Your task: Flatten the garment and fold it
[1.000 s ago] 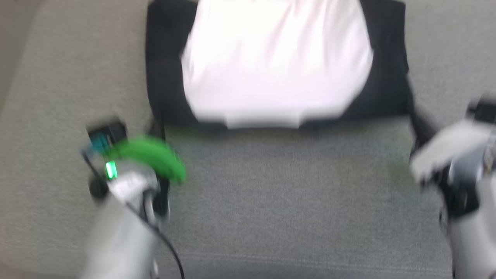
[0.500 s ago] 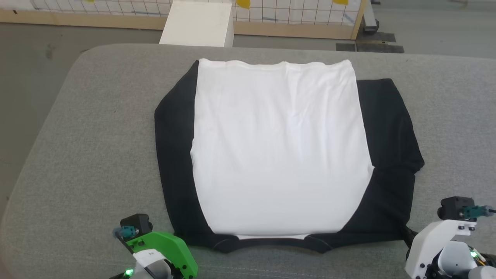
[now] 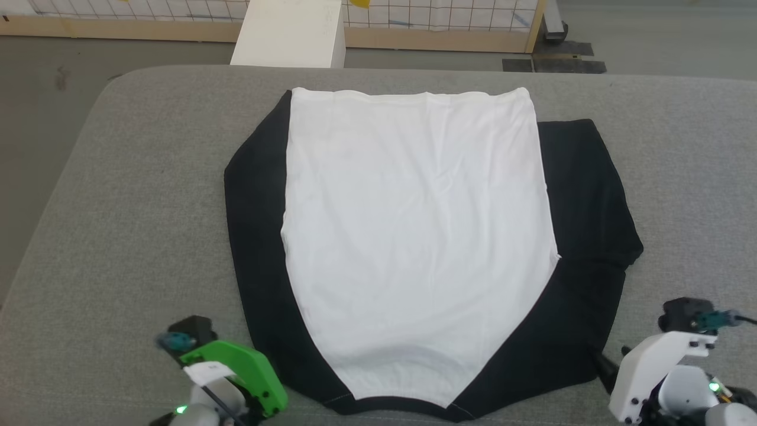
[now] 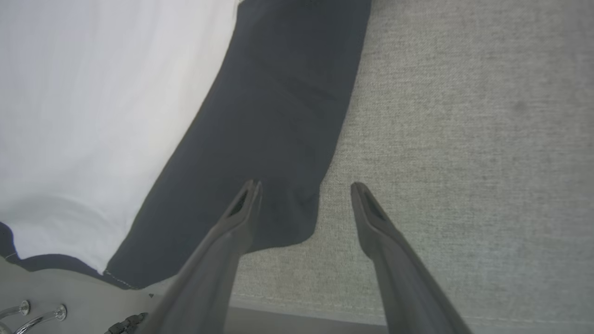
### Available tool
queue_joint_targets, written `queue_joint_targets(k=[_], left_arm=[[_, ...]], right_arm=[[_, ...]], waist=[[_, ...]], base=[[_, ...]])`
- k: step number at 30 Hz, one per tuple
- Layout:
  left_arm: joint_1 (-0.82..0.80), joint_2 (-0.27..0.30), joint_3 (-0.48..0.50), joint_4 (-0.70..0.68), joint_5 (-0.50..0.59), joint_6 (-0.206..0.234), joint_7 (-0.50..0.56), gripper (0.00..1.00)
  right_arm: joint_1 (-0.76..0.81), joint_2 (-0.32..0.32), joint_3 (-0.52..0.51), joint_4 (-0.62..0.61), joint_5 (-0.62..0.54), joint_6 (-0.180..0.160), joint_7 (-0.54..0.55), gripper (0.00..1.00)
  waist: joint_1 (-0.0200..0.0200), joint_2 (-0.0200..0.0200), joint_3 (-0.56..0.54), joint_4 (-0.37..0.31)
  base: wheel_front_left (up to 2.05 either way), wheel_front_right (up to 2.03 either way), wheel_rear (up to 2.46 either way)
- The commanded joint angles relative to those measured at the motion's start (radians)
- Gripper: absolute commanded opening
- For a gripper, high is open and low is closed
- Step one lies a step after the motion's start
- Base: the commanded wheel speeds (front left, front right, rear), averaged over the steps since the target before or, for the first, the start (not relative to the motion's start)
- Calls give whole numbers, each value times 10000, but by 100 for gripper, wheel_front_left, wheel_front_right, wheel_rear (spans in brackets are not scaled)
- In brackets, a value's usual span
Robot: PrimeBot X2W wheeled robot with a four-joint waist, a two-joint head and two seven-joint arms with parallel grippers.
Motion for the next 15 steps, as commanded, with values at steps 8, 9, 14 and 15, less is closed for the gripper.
queue_joint_targets(k=[8, 9, 14, 15], left_arm=[[89, 1066, 964, -2363, 172, 514, -719, 100], [-54, 1247, 1003, -2673, 454, 403, -1180, 100], [-784, 1582, 921, -3642, 1681, -227, -3534, 100], [-935, 1576, 885, -3725, 1894, -352, -4045, 100]], right_arm=[[-904, -114, -1205, -1507, 829, -15, -13, 100], [-1185, -166, -1396, -1600, 825, -15, -12, 100], [-2972, -359, -2296, -1429, 812, -15, 85, 100], [-3405, -465, -2406, -1270, 732, -15, 108, 100]], waist=[[1, 0, 231, -3], [1, 0, 357, 13], [1, 0, 1186, 104], [1, 0, 1403, 139]], base=[[0, 0, 0], [0, 0, 0], [0, 0, 0], [0, 0, 0]])
